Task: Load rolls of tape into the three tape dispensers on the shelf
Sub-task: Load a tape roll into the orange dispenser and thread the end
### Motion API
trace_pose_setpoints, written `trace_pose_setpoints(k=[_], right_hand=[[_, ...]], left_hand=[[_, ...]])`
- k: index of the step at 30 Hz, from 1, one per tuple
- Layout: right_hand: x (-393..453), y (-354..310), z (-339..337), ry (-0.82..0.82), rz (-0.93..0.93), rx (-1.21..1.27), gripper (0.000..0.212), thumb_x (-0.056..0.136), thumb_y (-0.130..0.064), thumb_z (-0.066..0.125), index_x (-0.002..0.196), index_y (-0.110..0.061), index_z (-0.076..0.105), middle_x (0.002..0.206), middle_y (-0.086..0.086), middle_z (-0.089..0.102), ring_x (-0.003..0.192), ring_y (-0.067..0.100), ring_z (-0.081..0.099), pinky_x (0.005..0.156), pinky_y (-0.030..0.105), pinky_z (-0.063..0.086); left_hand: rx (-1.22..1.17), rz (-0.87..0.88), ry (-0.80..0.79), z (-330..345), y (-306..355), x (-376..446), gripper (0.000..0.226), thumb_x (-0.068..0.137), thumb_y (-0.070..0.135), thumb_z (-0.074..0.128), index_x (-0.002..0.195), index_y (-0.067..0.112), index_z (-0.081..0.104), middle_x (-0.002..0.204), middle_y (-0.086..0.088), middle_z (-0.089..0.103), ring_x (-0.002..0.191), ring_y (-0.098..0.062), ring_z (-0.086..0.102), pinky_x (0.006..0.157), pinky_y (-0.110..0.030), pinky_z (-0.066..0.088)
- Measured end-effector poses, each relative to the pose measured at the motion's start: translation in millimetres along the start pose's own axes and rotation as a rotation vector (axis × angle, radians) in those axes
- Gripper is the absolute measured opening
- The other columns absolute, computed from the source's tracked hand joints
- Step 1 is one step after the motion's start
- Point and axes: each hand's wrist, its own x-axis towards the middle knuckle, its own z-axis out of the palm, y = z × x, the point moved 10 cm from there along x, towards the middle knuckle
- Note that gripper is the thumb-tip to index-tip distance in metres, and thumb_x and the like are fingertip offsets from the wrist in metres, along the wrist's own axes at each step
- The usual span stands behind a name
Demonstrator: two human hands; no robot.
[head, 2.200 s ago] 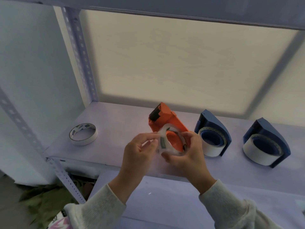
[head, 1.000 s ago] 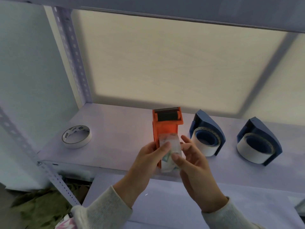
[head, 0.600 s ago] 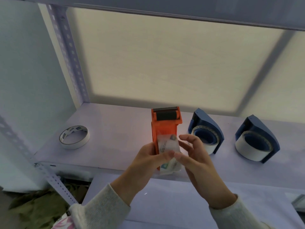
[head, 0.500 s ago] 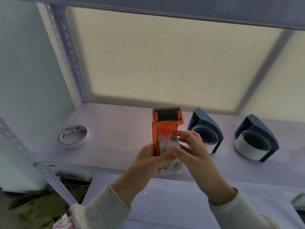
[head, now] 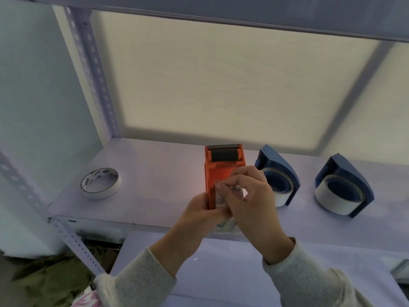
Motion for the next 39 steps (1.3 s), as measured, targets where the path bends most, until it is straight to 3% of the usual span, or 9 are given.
trace_pose_setpoints(k=[8, 14, 19, 22, 24, 27, 31, 35, 39], right_hand=[[-5, -8, -13, 0.133, -0.132, 0.04, 0.003, 0.084, -0.015, 0.068, 0.085, -0.017, 0.07, 0.089, -0.011, 0.062, 0.091, 0.001, 0.059, 0.078, 0.001, 0.046], [-1, 0, -17, 0.173, -0.079, 0.113, 0.013, 0.084, -0.006, 0.068, 0.083, -0.019, 0.068, 0.089, -0.009, 0.064, 0.09, 0.005, 0.061, 0.079, 0.007, 0.048], [-2, 11, -28, 0.215, -0.03, 0.14, 0.017, 0.086, -0.007, 0.066, 0.078, -0.021, 0.065, 0.088, -0.005, 0.064, 0.084, 0.007, 0.061, 0.073, 0.01, 0.049], [-2, 30, -35, 0.236, 0.099, 0.246, 0.022, 0.088, -0.009, 0.065, 0.076, -0.027, 0.063, 0.089, 0.001, 0.067, 0.083, 0.01, 0.064, 0.073, 0.016, 0.053], [2, 40, -36, 0.188, 0.146, 0.465, 0.012, 0.089, -0.004, 0.063, 0.081, -0.013, 0.066, 0.092, 0.014, 0.068, 0.084, 0.021, 0.068, 0.075, 0.025, 0.056], [7, 47, -41, 0.107, 0.191, 0.758, 0.008, 0.09, 0.001, 0.057, 0.088, 0.008, 0.061, 0.089, 0.016, 0.064, 0.081, 0.018, 0.068, 0.074, 0.025, 0.054], [11, 47, -51, 0.033, 0.275, 1.025, 0.009, 0.085, -0.011, 0.056, 0.085, -0.003, 0.06, 0.091, 0.011, 0.062, 0.085, 0.021, 0.07, 0.077, 0.03, 0.057], [11, 35, -45, -0.142, 0.29, 1.187, 0.01, 0.082, -0.021, 0.064, 0.084, -0.012, 0.064, 0.091, 0.003, 0.066, 0.081, 0.016, 0.071, 0.065, 0.024, 0.057], [9, 6, -14, -0.367, 0.276, 1.404, 0.029, 0.075, -0.024, 0.079, 0.087, -0.008, 0.057, 0.098, 0.004, 0.062, 0.079, 0.019, 0.067, 0.076, 0.032, 0.052]], left_hand=[[-0.012, -0.025, -0.086, 5, 1, -3, 0.035, 0.07, 0.022, 0.071, 0.104, 0.021, 0.063, 0.098, -0.005, 0.071, 0.098, -0.027, 0.067, 0.087, -0.034, 0.055], [0.048, -0.056, -0.107, 6, -3, -5, 0.032, 0.078, 0.013, 0.072, 0.109, 0.019, 0.063, 0.108, -0.011, 0.07, 0.102, -0.028, 0.067, 0.091, -0.038, 0.055], [-0.129, -0.077, -0.08, 0, -1, -5, 0.04, 0.081, 0.035, 0.057, 0.117, 0.017, 0.058, 0.109, -0.006, 0.069, 0.106, -0.026, 0.065, 0.092, -0.04, 0.053], [-0.183, -0.072, 0.014, -13, 3, -3, 0.05, 0.084, 0.038, 0.058, 0.123, 0.008, 0.054, 0.118, -0.016, 0.064, 0.106, -0.029, 0.064, 0.093, -0.04, 0.051], [-0.209, -0.044, 0.061, -22, 12, -3, 0.043, 0.086, 0.034, 0.054, 0.117, 0.004, 0.056, 0.105, -0.016, 0.068, 0.094, -0.024, 0.066, 0.083, -0.036, 0.053], [-0.286, -0.03, 0.075, -32, 22, -2, 0.037, 0.094, 0.026, 0.046, 0.118, -0.001, 0.054, 0.089, -0.014, 0.071, 0.084, -0.023, 0.067, 0.075, -0.037, 0.054], [-0.398, -0.067, 0.131, -47, 22, -1, 0.037, 0.093, 0.025, 0.048, 0.116, -0.002, 0.056, 0.085, -0.015, 0.07, 0.078, -0.022, 0.069, 0.075, -0.036, 0.052], [-0.414, -0.095, 0.08, -43, 24, -2, 0.04, 0.087, 0.033, 0.057, 0.114, 0.003, 0.057, 0.083, -0.012, 0.069, 0.075, -0.02, 0.067, 0.075, -0.035, 0.051], [-0.357, -0.125, -0.145, -13, 28, -4, 0.063, 0.081, 0.05, 0.061, 0.126, 0.007, 0.054, 0.111, -0.019, 0.064, 0.101, -0.03, 0.061, 0.091, -0.044, 0.049]])
